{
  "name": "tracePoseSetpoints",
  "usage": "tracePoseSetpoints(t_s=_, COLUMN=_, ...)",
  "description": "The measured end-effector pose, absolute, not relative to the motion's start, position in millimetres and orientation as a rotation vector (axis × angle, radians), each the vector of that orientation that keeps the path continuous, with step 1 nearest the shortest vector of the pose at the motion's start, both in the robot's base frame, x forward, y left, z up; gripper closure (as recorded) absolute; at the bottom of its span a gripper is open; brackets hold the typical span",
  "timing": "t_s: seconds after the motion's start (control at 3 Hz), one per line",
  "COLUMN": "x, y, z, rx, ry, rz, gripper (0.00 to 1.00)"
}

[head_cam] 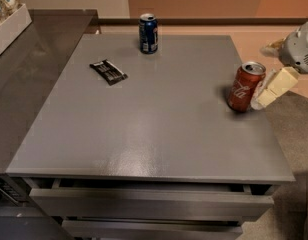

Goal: Move coke can near rxbar chocolate

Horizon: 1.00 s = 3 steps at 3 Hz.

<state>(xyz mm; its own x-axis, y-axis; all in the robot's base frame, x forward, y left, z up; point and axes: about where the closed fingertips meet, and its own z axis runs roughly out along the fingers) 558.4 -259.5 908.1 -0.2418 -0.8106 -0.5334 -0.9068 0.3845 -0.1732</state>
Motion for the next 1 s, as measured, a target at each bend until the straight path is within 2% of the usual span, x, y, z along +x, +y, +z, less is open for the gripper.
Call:
tracePoseSetpoints(t_s=0.33, x=560.0, y=-259.6, z=901.9, rx=-1.467, ry=2.106, rz=0.252, gripper=0.15)
tracePoseSetpoints(t_s=1.0, x=557.3, y=-252.7, z=901.8, rx=-1.485, ry=2.083, rz=0.291, gripper=0.62)
